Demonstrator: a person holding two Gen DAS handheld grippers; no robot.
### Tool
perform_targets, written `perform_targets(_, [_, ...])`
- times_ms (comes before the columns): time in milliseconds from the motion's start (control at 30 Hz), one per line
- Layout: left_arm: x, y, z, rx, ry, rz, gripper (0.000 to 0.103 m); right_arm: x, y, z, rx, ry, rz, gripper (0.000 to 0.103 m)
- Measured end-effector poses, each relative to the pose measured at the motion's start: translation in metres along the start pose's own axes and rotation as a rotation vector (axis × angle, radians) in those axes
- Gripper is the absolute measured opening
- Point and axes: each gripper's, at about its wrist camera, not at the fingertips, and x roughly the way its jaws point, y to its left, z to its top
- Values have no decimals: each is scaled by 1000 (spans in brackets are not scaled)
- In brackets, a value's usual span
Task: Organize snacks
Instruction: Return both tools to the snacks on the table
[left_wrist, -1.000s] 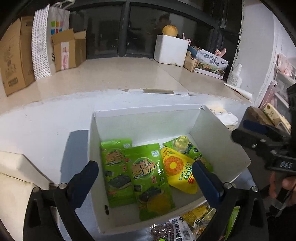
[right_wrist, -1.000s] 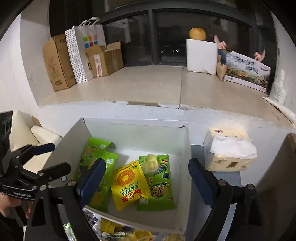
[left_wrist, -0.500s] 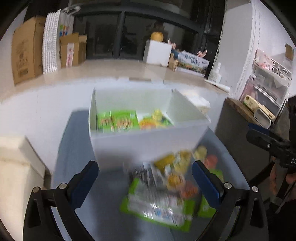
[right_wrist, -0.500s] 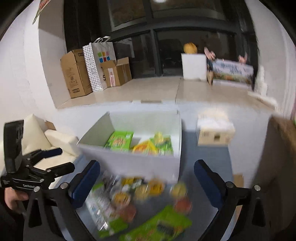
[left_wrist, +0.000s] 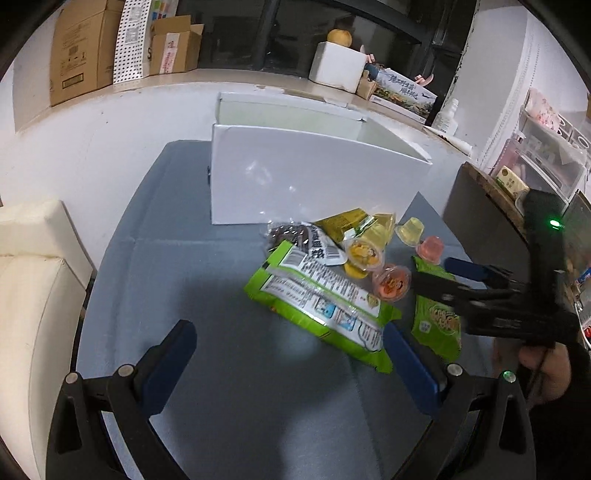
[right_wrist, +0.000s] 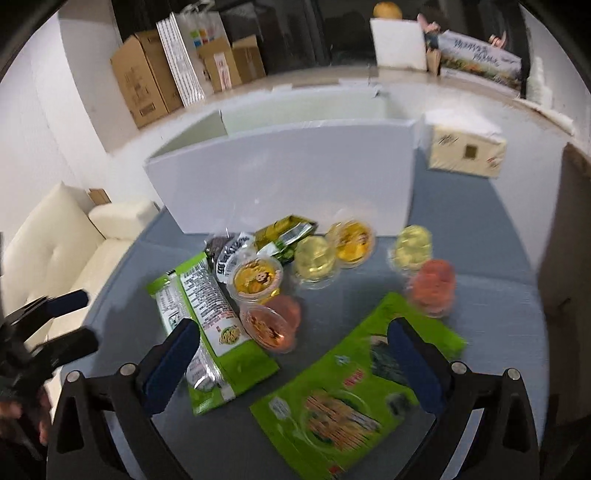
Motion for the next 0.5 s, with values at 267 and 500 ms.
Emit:
perform_targets(267, [0, 10, -4, -27, 4, -3, 103, 40, 22, -5, -26, 61, -6, 103])
perform_targets(500, [5, 7, -6, -17, 19, -15, 103, 46, 18, -3, 1, 78, -47, 103])
